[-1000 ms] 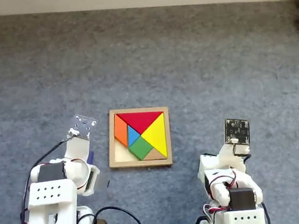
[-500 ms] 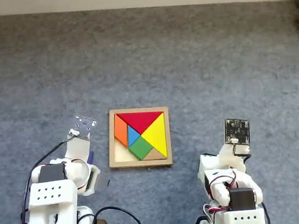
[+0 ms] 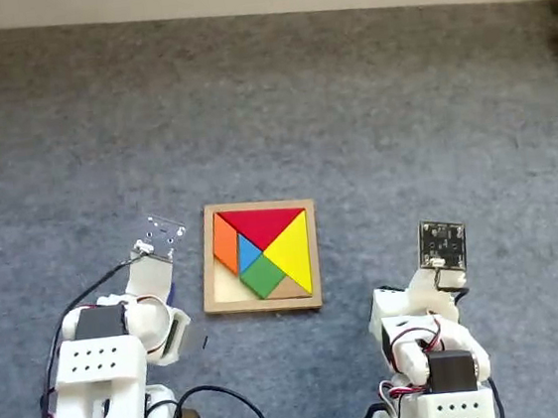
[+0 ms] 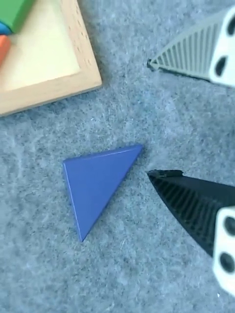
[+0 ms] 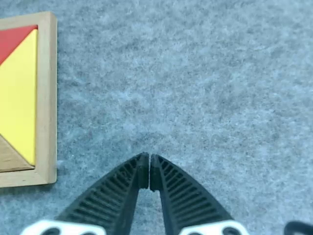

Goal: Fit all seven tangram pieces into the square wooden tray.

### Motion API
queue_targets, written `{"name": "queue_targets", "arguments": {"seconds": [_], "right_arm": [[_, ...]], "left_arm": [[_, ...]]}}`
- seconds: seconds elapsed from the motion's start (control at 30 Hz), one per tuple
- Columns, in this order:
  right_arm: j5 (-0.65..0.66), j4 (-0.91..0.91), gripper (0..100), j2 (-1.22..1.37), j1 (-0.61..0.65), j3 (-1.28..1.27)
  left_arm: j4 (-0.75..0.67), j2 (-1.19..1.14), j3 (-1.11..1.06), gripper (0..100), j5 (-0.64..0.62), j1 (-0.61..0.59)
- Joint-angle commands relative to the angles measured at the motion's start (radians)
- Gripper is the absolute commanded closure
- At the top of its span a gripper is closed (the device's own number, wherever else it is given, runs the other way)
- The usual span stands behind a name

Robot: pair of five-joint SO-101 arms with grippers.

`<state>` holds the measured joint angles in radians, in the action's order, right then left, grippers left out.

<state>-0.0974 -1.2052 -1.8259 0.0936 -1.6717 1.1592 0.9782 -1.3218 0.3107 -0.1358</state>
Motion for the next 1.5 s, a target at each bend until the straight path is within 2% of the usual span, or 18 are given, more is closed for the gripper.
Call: {"name": "queue_targets", "arguments": {"seconds": [0.0, 0.23, 0.37, 0.6, 0.77, 1.03, 1.17, 1.3, 1.47], "right_arm": [[-0.008, -0.004, 97.4, -0.012, -0.01, -0.119], [-0.008, -0.004, 97.4, -0.012, -0.01, -0.119], [-0.008, -0.004, 97.4, -0.012, -0.01, -0.119], [-0.008, -0.004, 97.4, -0.012, -0.01, -0.119], [-0.008, -0.004, 97.4, -0.012, -0.01, -0.119], [-0.008, -0.004, 97.4, -0.012, -0.01, -0.119], [-0.008, -0.004, 97.4, -0.012, -0.01, -0.119], [-0.008, -0.004, 97.4, -0.012, -0.01, -0.119], [-0.008, -0.004, 97.4, -0.012, -0.01, -0.119]], "left_arm": [[-0.011, 0.012, 0.007, 69, 0.008, 0.018], [-0.006, 0.012, 0.025, 70, 0.006, 0.013], [0.0, 0.012, 0.096, 70, -0.023, -0.042], [0.175, 0.012, 0.303, 70, -0.021, -0.056], [0.195, -0.001, 0.328, 70, -0.064, -0.061], [0.186, -0.384, 0.489, 70, -0.192, -0.073], [0.095, -0.568, 0.532, 70, -0.315, -0.073], [0.014, -0.674, 0.532, 70, -0.408, -0.074], [-0.035, -0.739, 0.529, 70, -0.46, -0.124]]}}
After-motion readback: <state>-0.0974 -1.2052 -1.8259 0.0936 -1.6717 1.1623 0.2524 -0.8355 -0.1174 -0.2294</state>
